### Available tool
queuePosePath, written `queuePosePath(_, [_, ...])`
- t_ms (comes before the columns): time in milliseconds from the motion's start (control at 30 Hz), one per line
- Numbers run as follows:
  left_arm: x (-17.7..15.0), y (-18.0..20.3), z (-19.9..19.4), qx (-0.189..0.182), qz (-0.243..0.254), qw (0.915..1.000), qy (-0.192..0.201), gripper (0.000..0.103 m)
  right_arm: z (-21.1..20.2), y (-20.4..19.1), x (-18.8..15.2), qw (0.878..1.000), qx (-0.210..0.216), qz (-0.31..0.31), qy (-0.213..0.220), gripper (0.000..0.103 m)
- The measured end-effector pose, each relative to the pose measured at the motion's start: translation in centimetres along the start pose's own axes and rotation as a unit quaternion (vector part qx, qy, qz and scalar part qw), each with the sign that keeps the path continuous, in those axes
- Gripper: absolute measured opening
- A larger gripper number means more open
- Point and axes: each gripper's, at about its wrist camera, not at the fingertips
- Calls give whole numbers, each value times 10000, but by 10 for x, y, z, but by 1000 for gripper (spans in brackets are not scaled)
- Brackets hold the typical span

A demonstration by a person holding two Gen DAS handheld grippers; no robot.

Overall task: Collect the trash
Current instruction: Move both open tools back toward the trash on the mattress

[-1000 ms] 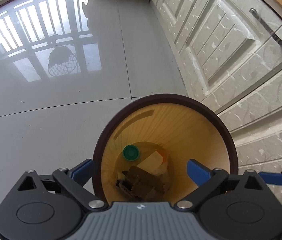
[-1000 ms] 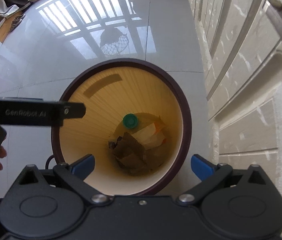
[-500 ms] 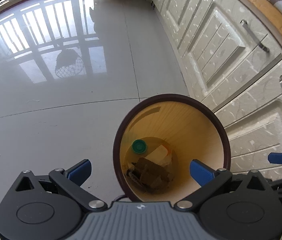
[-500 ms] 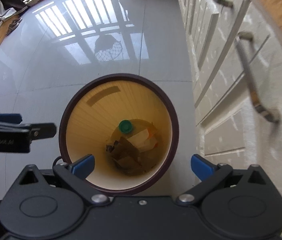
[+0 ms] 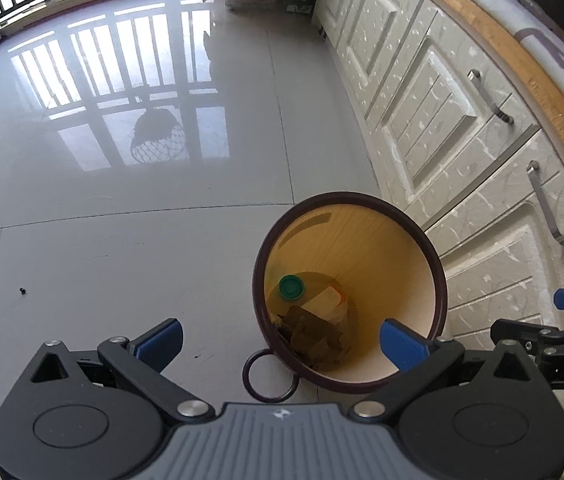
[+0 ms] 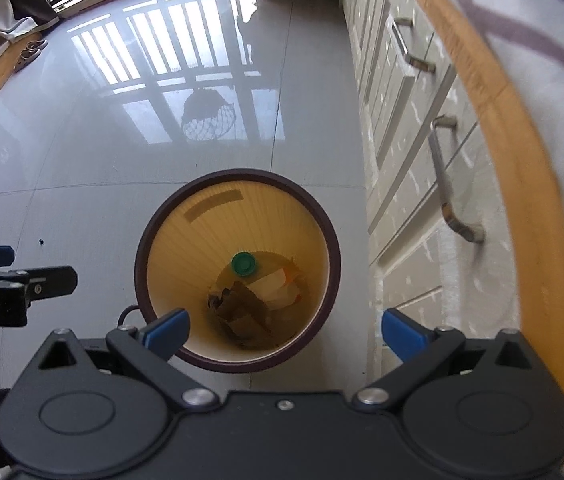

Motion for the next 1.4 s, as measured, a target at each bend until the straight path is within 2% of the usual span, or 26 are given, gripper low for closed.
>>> queuePosePath(433, [-29,-8,-52,32,-180,9991,374,103,-54,-14,-21,9986,-88,-195,483,103])
queuePosePath(767, [-44,-8,-92,160,-137,9967,783,103,-92,-18,-35,9934,-200,-274,1096,103])
queuePosePath(1133, [-56,6,-136,110,-15,9900,1403,103,-138,-13,-47,9796,-346,-159,1973,103])
queuePosePath(1400, [-61,22,-155,29,159,9841,1767,103,-167,-7,-56,9614,-470,-80,2711,103])
Point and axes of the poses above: each gripper's, at about its wrist camera, not at the fingertips, and z roughly the way its jaws point, y to its right, x to its top, and after that the axes turned 2 degrees about x, right-handed
